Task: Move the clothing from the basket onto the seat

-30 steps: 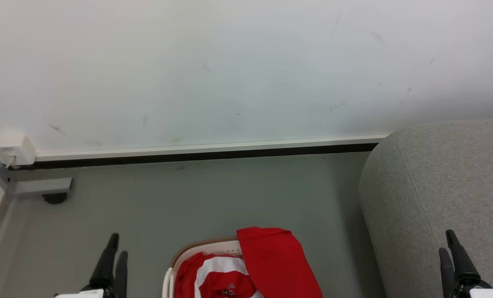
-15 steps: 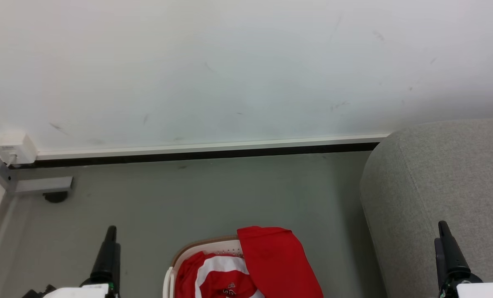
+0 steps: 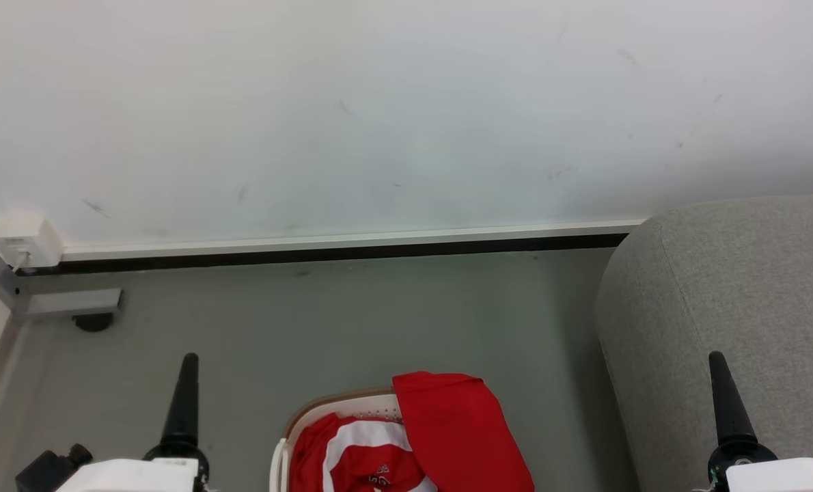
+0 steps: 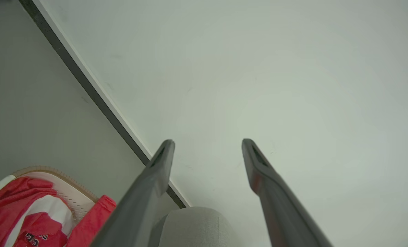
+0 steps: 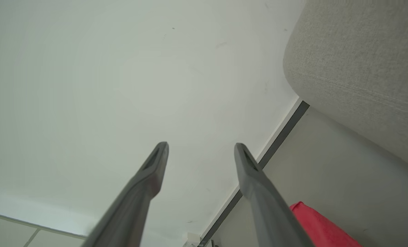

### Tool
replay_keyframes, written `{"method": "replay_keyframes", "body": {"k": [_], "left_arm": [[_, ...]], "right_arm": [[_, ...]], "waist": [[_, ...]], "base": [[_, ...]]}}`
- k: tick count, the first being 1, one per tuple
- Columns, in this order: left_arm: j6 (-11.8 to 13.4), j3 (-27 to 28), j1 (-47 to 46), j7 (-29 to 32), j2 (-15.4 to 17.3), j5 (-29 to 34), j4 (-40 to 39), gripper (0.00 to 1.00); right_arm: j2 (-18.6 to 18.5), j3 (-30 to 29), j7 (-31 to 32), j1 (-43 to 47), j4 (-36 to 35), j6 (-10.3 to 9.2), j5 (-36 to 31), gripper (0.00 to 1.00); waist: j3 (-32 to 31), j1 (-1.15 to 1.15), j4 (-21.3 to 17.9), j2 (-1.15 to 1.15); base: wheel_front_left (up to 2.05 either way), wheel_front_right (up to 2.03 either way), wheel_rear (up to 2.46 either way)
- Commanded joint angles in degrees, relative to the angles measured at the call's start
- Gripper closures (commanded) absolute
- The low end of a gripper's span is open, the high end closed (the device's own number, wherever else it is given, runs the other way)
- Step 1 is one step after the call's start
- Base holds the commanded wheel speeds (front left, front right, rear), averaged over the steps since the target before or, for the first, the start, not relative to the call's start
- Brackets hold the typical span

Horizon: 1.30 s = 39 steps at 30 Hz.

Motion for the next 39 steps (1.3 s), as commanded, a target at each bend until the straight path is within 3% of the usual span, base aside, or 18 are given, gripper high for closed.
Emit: {"method": "replay_keyframes", "body": {"k": [1, 19, 39], "left_arm": [[-0.25, -0.05, -1.17, -0.79, 0.58, 2.12, -1.25, 0.00], [0.91, -1.36, -0.79, -4.18, 0.73, 25.60, -3.12, 0.00], [2.16, -4.07, -0.91, -7.16, 1.15, 43.02, -0.63, 0.00]], "right_arm": [[-0.59, 0.23, -0.69, -0.68, -1.22, -0.04, -2.19, 0.00], [-0.73, 0.23, -4.08, -0.23, -1.37, -0.06, -28.62, 0.00], [-0.85, 3.07, -7.12, -0.26, 0.48, -0.08, -47.34, 0.00]], "waist": [[0.05, 0.00, 0.00, 0.00], [0.30, 0.00, 0.05, 0.00], [0.63, 0.00, 0.03, 0.00]], "base": [[0.00, 0.00, 0.00], [0.00, 0.00, 0.00], [0.00, 0.00, 0.00]]}}
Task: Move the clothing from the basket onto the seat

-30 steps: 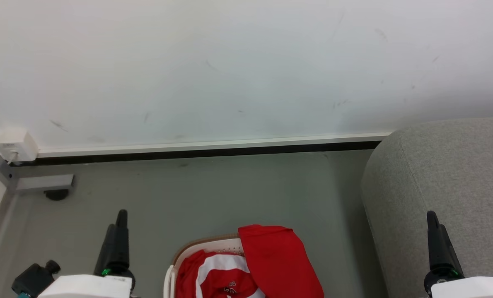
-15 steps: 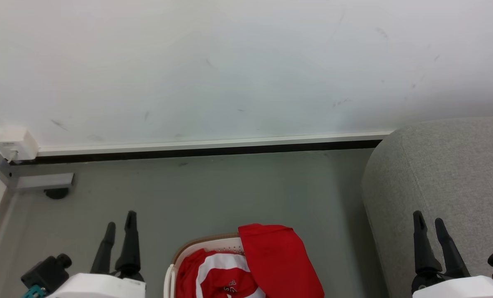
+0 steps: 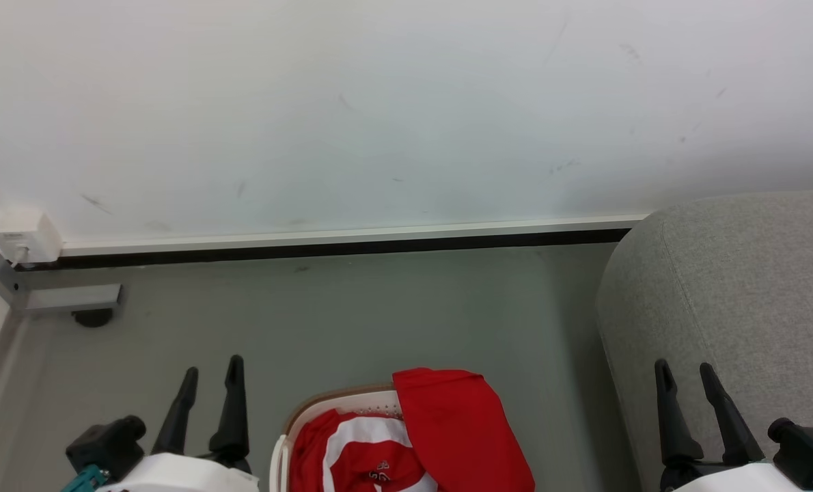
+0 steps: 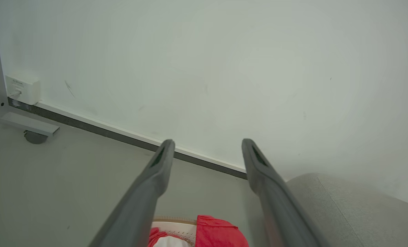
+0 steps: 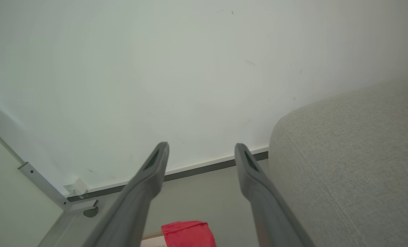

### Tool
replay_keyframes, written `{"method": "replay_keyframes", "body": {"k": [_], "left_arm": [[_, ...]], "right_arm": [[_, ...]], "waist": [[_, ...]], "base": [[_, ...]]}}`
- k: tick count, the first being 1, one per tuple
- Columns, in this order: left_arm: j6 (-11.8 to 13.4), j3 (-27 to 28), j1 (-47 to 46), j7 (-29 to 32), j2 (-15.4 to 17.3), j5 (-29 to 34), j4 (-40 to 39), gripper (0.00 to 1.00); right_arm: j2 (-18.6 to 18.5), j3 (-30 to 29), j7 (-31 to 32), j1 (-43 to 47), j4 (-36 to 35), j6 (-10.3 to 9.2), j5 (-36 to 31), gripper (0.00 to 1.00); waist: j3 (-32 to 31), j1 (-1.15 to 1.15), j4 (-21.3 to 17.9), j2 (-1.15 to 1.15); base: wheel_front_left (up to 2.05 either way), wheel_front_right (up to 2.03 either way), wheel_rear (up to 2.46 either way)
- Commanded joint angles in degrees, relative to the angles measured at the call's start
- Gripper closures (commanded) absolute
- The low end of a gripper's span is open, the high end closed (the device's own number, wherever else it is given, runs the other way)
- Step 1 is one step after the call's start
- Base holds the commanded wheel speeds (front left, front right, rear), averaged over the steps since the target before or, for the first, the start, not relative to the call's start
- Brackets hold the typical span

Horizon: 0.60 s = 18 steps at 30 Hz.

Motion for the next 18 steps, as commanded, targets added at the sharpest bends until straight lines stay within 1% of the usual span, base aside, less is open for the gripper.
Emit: {"method": "replay_keyframes", "body": {"k": [1, 7, 18], "left_arm": [[-0.18, -0.01, -0.91, -0.55, 0.66, 1.61, -0.27, 0.00], [0.22, -0.60, -0.99, -1.44, 0.90, 5.50, 0.39, 0.00], [0.42, -1.38, -1.34, -2.82, 1.10, 11.34, 0.14, 0.00]], "right_arm": [[-0.57, 0.24, -0.53, -0.43, -0.24, -0.08, -1.34, 0.00], [-0.61, 0.52, -1.43, -0.66, 0.17, -0.09, -4.57, 0.00], [-0.65, 0.12, -2.81, -0.42, -0.84, -0.10, -7.79, 0.00]], "waist": [[0.02, 0.00, -0.04, 0.00], [0.06, 0.00, -0.15, 0.00], [-0.05, 0.00, -0.20, 0.00]], "base": [[0.00, 0.00, 0.00], [0.00, 0.00, 0.00], [0.00, 0.00, 0.00]]}}
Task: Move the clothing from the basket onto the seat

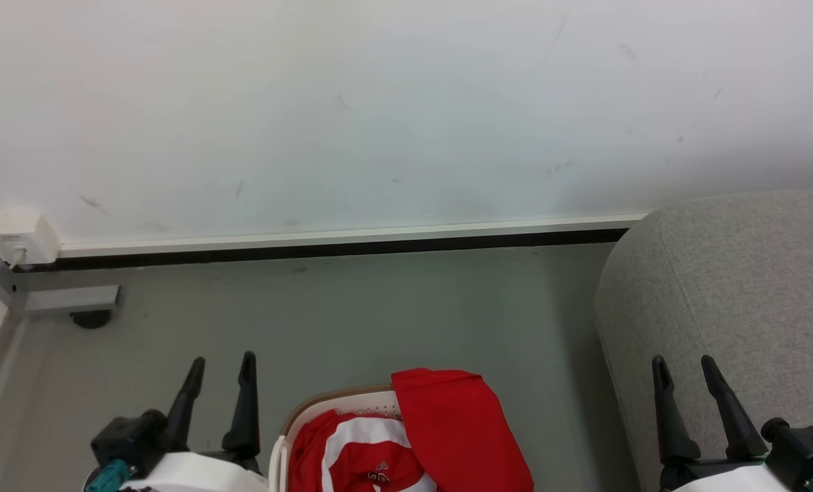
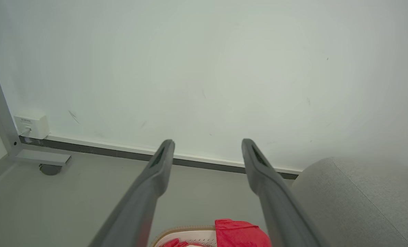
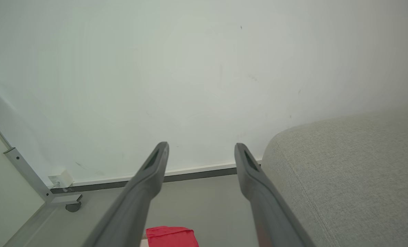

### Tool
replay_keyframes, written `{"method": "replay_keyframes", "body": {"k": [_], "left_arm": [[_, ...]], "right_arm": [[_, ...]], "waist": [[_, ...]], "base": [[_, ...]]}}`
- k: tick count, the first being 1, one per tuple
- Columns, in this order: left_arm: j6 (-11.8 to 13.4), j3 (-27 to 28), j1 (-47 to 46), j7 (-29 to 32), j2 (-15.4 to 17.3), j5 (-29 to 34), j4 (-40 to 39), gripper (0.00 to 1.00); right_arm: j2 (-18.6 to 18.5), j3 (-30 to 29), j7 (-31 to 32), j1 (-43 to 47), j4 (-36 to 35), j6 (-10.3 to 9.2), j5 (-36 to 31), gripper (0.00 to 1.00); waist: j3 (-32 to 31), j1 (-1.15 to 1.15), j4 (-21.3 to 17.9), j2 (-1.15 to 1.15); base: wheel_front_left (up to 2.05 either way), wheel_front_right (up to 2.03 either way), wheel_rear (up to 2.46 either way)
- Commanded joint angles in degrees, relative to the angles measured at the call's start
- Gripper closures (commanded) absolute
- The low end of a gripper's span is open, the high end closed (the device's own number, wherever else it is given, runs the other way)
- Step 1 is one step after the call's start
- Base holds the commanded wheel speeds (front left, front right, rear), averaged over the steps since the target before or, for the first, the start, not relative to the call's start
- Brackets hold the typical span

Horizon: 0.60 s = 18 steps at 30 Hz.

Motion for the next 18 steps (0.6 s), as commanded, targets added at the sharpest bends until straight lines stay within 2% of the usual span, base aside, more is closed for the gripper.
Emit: {"method": "replay_keyframes", "body": {"k": [1, 10, 18], "left_arm": [[0.08, 0.01, -0.76, -0.53, 0.63, 1.70, -0.36, 0.00], [0.25, -0.53, -0.31, -1.66, 0.55, 5.85, -1.52, 0.00], [-0.15, 0.14, 0.34, -2.61, 0.15, 7.11, -2.01, 0.00]], "right_arm": [[-0.54, 0.07, -0.54, -0.27, -0.65, -0.10, -1.08, 0.00], [-0.56, 0.01, -1.59, 0.25, -1.98, -0.11, -3.33, 0.00], [-0.58, -0.08, -2.52, 0.79, -2.39, -0.12, -4.96, 0.00]], "waist": [[-0.01, 0.00, 0.01, 0.00], [-0.10, 0.00, 0.20, 0.00], [-0.29, 0.00, 0.35, 0.00]], "base": [[0.00, 0.00, 0.00], [0.00, 0.00, 0.00], [0.00, 0.00, 0.00]]}}
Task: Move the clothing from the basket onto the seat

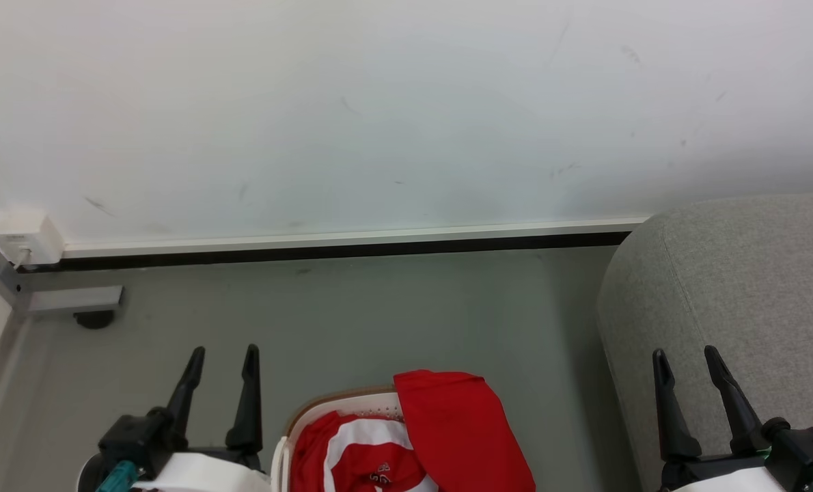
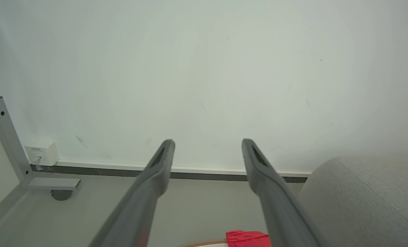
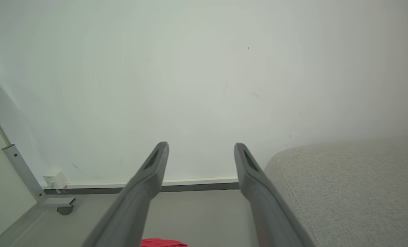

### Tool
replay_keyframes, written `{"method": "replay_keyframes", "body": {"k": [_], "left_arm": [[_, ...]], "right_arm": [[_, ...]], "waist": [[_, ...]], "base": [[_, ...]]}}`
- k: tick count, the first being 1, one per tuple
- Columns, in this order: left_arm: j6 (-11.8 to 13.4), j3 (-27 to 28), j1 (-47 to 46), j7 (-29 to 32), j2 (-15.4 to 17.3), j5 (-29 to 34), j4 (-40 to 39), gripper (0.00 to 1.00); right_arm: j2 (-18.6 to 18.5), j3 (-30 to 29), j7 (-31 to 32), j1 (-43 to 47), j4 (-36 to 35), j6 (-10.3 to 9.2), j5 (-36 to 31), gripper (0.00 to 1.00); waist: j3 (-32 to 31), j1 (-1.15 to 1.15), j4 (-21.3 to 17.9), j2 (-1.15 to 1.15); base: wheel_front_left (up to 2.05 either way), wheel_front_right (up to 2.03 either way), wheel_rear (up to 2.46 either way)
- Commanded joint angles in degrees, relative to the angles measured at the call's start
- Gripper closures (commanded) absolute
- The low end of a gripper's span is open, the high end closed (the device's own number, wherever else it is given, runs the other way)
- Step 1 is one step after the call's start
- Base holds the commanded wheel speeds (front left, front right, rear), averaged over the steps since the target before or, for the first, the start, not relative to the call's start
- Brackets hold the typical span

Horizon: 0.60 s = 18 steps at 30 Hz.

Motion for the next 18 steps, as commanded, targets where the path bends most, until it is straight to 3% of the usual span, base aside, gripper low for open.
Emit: {"method": "replay_keyframes", "body": {"k": [1, 18], "left_arm": [[-0.16, 0.22, 0.27, -0.76, 0.25, 1.63, -0.34, 0.00], [-1.28, 0.35, -0.08, -1.91, 0.05, 4.08, -0.21, 0.00]], "right_arm": [[-0.46, -0.05, -0.43, 0.63, -0.44, -0.12, -1.11, 0.00], [-0.47, -0.10, -1.71, 0.61, -0.95, -0.14, -3.49, 0.00]], "waist": [[-0.06, 0.00, 0.01, 0.00], [0.19, 0.00, 0.23, 0.00]], "base": [[0.00, 0.00, 0.00], [0.00, 0.00, 0.00]]}}
